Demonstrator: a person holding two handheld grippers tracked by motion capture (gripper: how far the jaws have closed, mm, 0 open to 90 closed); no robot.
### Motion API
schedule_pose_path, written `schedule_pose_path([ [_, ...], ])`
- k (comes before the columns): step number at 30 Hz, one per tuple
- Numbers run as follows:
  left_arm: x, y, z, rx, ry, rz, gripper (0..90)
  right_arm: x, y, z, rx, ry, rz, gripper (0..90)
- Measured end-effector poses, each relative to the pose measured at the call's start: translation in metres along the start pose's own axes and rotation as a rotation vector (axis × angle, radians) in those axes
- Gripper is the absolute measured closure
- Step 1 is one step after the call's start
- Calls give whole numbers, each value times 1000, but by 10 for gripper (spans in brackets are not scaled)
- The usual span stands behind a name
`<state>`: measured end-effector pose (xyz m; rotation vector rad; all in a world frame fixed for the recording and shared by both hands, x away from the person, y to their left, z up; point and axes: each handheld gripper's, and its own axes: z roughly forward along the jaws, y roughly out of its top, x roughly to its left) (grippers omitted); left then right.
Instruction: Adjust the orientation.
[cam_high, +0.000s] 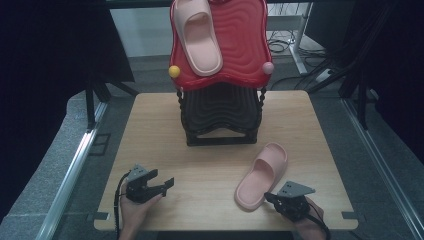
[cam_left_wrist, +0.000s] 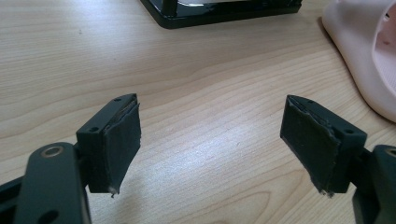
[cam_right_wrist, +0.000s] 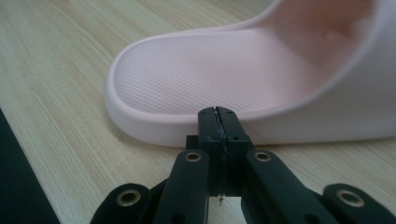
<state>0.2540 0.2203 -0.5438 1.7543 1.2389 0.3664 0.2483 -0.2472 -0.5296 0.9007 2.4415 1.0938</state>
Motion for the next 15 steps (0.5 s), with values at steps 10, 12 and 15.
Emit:
schedule_pose_path([
  [10,-4,1,2,2,-6,7,206,-28,-16,-23,-44,-73,91,896],
  [12,-7,1,4,5,-10,15,207,-37,-21,-28,-55,-99,125,880],
  [15,-15,3,7,5,-20,30,208,-48,-25,-33,-73,-142,162,762],
])
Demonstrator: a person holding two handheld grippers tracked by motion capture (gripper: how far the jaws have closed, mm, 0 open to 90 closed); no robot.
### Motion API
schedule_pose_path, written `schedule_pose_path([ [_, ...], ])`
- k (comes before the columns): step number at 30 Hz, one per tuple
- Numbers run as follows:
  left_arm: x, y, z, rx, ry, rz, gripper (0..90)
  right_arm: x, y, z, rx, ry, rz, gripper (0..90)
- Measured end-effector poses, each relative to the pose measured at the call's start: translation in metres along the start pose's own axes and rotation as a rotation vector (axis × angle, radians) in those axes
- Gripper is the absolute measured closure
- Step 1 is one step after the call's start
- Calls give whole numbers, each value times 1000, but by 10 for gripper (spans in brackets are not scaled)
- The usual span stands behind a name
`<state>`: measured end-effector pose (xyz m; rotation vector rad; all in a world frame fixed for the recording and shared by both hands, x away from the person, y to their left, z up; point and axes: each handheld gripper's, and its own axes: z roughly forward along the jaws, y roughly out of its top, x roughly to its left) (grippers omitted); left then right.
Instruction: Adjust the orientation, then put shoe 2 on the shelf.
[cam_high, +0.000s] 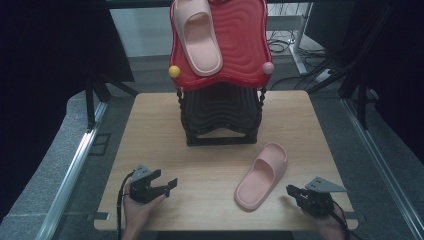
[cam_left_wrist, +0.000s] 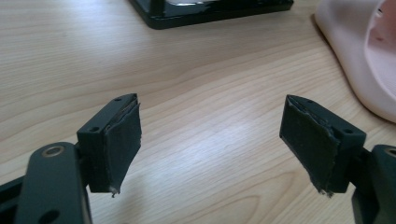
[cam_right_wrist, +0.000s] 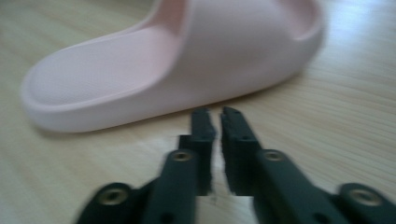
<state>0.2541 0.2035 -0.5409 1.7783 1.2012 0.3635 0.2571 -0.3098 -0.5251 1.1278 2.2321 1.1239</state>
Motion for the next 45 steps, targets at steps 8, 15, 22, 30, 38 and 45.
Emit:
schedule_pose_path([
  [8,-28,15,18,15,-53,51,239,-16,-2,0,-5,-65,49,588],
  [15,-54,35,39,6,-95,81,287,-26,-4,-4,-25,-86,98,561],
  [22,-90,56,72,4,-164,105,367,-34,-6,-8,-36,-115,141,561],
  [30,-121,72,112,23,-219,125,465,-36,-8,-7,-36,-127,150,561],
  [38,-138,79,142,58,-235,145,528,-38,-9,-5,-22,-147,170,560],
  [45,-146,81,162,85,-266,146,565,-36,-8,-5,-25,-158,167,560],
])
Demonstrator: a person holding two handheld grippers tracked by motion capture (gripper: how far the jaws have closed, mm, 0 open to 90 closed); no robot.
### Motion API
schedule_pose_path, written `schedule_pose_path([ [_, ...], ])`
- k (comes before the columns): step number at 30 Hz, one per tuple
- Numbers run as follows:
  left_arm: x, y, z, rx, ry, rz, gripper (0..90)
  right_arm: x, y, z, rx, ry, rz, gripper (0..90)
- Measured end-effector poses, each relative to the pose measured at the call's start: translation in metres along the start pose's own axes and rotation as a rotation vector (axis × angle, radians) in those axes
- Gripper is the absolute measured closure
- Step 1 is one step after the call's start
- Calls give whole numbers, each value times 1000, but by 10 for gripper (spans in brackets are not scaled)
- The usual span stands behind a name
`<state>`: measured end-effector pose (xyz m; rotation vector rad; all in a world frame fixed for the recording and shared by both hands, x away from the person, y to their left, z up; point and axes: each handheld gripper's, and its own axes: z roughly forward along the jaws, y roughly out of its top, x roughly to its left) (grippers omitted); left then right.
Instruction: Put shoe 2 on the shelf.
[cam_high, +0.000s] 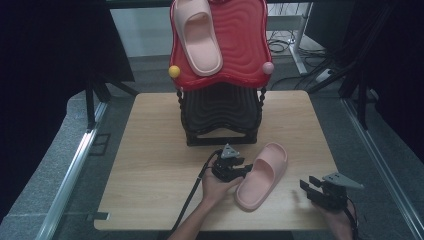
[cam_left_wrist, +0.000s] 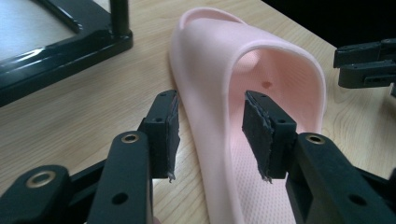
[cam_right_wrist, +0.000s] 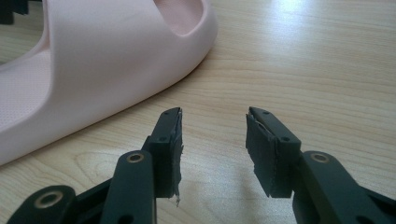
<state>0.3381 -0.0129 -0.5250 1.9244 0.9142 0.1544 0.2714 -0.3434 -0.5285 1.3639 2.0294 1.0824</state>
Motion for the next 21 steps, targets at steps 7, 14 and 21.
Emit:
schedule_pose_path([
  [7,-5,4,15,17,9,6,601,-3,-1,0,8,-4,12,560],
  [14,-9,6,29,35,31,16,674,-3,-2,-1,3,-7,12,559],
  [21,-11,10,37,54,68,12,757,-4,-2,-2,1,-12,13,559],
])
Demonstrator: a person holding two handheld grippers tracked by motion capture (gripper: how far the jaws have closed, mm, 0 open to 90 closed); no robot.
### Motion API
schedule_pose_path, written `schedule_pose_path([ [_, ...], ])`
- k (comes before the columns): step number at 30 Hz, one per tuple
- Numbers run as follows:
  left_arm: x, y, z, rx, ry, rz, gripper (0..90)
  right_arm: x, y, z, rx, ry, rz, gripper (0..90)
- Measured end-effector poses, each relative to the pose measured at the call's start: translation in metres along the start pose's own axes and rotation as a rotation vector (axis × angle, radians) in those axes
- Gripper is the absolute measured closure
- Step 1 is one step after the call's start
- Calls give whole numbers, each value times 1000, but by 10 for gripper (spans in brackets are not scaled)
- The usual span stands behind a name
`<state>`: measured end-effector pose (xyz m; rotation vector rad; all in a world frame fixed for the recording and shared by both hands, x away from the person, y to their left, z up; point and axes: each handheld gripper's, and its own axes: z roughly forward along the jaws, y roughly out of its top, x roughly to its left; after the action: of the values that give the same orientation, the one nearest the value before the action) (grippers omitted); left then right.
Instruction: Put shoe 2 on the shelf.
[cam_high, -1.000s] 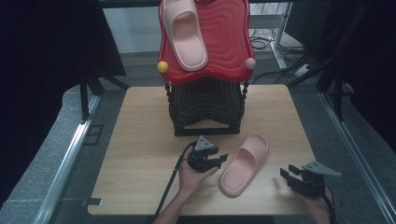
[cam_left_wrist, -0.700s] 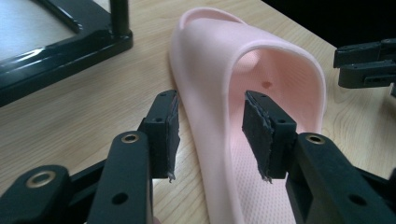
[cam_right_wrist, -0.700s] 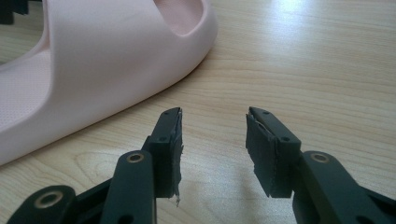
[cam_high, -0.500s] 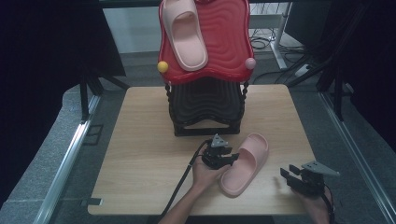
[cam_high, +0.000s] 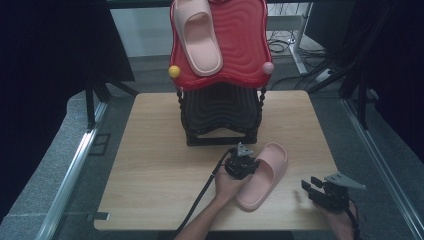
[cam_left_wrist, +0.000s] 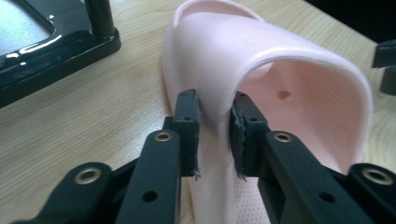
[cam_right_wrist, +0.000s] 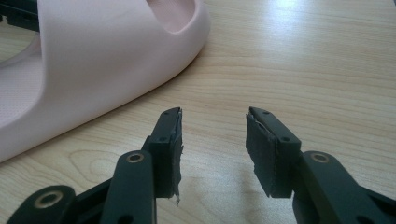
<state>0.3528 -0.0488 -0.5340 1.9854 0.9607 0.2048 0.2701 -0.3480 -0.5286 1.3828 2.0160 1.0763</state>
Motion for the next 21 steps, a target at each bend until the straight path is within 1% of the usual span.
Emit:
schedule_pose_path([
  [7,-1,1,0,2,24,-6,802,2,0,0,2,0,-5,559],
  [11,-2,2,0,0,50,0,839,2,1,0,0,-2,-6,559],
  [14,-3,1,-2,-2,54,-1,845,2,1,0,1,-2,-5,559],
  [21,-2,-1,-6,-18,46,0,850,1,1,0,-1,-4,-2,559],
])
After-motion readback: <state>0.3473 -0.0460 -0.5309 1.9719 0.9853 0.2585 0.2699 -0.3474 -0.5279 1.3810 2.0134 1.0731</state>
